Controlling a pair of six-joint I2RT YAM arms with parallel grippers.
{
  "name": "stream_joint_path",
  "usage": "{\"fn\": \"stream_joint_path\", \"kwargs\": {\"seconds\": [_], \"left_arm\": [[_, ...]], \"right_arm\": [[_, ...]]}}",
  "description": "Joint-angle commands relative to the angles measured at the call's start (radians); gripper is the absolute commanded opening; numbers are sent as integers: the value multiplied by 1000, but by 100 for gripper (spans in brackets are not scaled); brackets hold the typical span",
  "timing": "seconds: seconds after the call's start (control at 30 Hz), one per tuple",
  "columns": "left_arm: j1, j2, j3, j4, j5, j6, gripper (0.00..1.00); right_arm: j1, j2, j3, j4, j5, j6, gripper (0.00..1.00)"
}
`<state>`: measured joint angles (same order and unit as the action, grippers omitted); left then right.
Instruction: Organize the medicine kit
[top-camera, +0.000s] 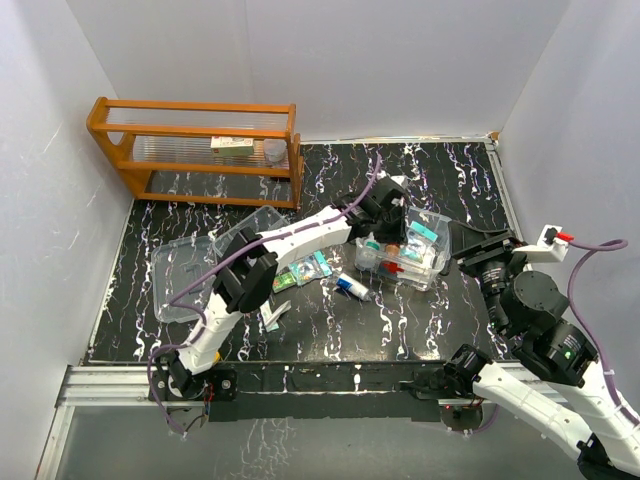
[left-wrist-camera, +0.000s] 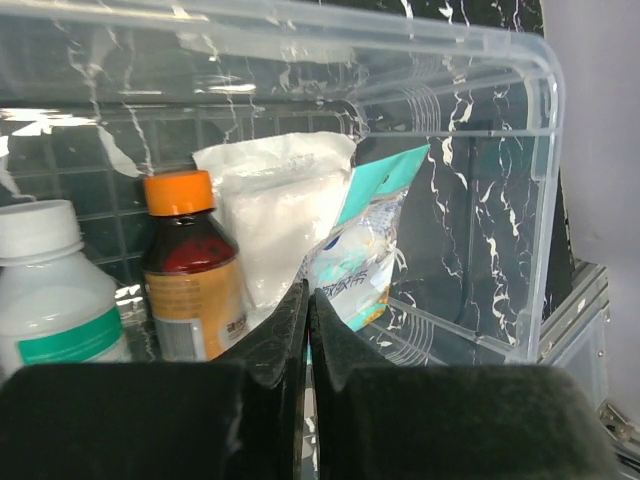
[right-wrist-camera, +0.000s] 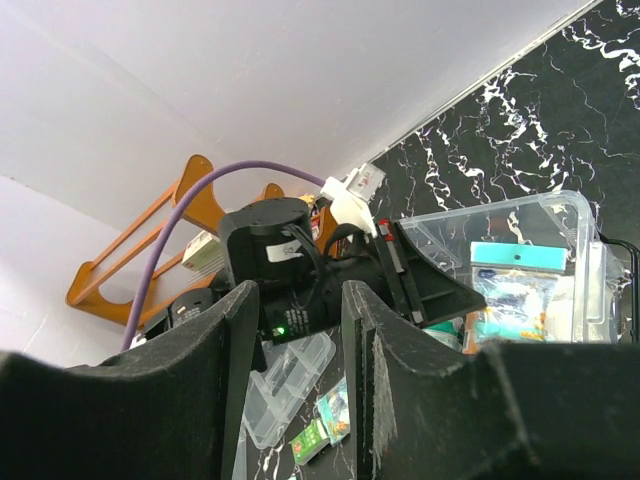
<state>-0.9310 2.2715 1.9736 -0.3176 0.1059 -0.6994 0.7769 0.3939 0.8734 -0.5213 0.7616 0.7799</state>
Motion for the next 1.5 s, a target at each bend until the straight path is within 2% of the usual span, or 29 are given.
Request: {"fn": "stream_joint_path", "kwargs": {"seconds": [0.0,0.3,0.37,0.43,0.73,0.9,1.1,1.27,1.37,1.47], "left_arm": [[-31,28,72,-62,-33,-34,0],[-37,102,136,-100,24,-43,1],[-37,95,146,-129,9,-30,15],[-36,72,140,-146,-21,-6,24],[-11,-106,115,-176,19,110,43],[12,-305,-35,-173,-3,243,51],[44,-566,-360,-166,-132,409,63],[171,-672,-559,-161,6,460,59],[217,-670,-602,-180,103,532,55],[247,-632,-611,-206,120,578,52]], "right_arm": [[3,-11,12,8,30,-14,38],[3,-2,7,6,28,-2,38],[2,1,9,5,28,-1,38],[3,6,10,5,25,-1,39],[4,21,-3,-2,-1,23,39],[3,36,-22,-1,-19,44,39],[3,63,-41,3,-37,62,39],[3,69,-71,18,-51,67,39],[4,74,-84,25,-63,93,39],[2,81,-91,26,-70,100,39]]}}
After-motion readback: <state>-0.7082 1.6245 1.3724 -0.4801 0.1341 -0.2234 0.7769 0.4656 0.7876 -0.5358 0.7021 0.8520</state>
